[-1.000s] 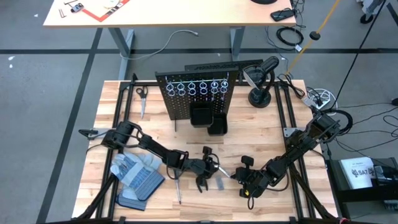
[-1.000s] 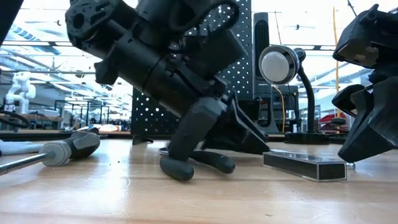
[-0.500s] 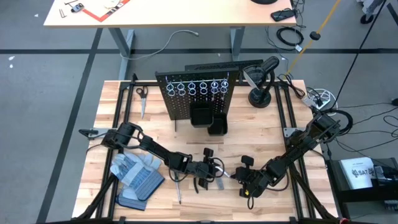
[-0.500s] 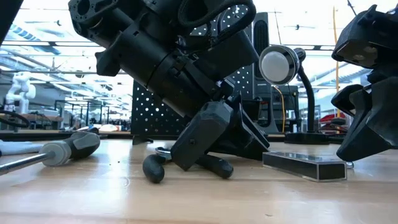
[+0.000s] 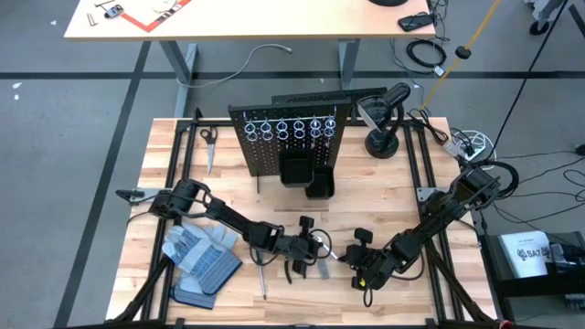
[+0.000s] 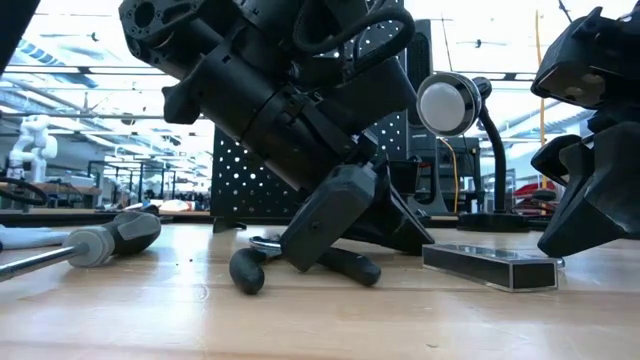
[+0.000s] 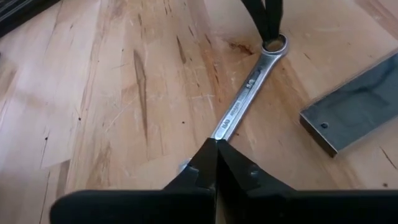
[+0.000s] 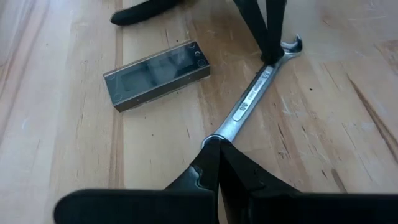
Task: Hang tools onto peg board
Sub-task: Hang the silver wrench on the black pegboard
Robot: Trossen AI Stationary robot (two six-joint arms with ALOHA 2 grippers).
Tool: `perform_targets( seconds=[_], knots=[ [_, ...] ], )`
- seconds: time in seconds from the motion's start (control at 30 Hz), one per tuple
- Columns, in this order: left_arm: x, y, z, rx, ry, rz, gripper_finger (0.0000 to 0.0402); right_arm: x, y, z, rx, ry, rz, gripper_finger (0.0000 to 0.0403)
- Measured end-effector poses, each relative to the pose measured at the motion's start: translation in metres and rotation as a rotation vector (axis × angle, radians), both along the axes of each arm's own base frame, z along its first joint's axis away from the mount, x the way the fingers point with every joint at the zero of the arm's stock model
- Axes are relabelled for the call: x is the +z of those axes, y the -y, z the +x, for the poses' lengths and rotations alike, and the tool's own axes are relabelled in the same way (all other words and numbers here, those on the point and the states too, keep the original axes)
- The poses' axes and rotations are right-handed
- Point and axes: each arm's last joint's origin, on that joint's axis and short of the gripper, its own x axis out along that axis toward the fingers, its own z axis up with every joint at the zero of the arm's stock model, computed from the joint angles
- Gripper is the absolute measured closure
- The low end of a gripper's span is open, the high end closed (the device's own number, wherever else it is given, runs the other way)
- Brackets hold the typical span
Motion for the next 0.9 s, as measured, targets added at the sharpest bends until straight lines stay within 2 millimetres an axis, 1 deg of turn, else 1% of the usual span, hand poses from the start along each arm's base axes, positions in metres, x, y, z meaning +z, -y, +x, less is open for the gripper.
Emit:
perform_targets(
  seconds=[0.1,0.17,0.27,0.37,0.43,0.57,0.67,0.77,0.9],
  knots=[
    [0.001,0.001,0.001,-0.003,0.013,0.002,0.0396,0.000,0.000,0.000,0.000,0.000,0.000,0.0403],
    [0.005,0.003,0.000,0.010,0.035,0.005,0.0395,0.000,0.000,0.000,0.000,-0.001,0.000,0.0403],
    [0.019,0.004,-0.002,0.034,0.060,0.019,0.0380,0.000,0.000,0.000,-0.001,0.000,-0.001,0.0403],
    [0.031,0.002,-0.006,0.033,0.042,0.040,0.0347,0.000,0.001,0.000,-0.005,0.003,-0.006,0.0403],
    [0.036,0.000,-0.009,0.046,0.011,0.062,0.0318,0.000,0.000,0.000,-0.001,-0.002,-0.006,0.0403],
    [0.036,-0.002,-0.013,0.072,-0.038,0.096,0.0255,0.000,0.000,0.000,0.004,-0.006,0.002,0.0403],
    [0.031,-0.002,-0.012,0.088,-0.014,0.101,0.0217,0.000,0.000,0.000,0.006,-0.006,0.002,0.0403],
    [0.032,0.003,-0.010,0.052,0.028,0.118,0.0199,0.000,0.000,0.000,0.006,-0.007,0.004,0.0403],
    [0.032,0.011,-0.012,-0.007,0.021,0.156,0.0195,0.000,0.000,-0.001,0.007,-0.008,0.005,0.0403]
  ],
)
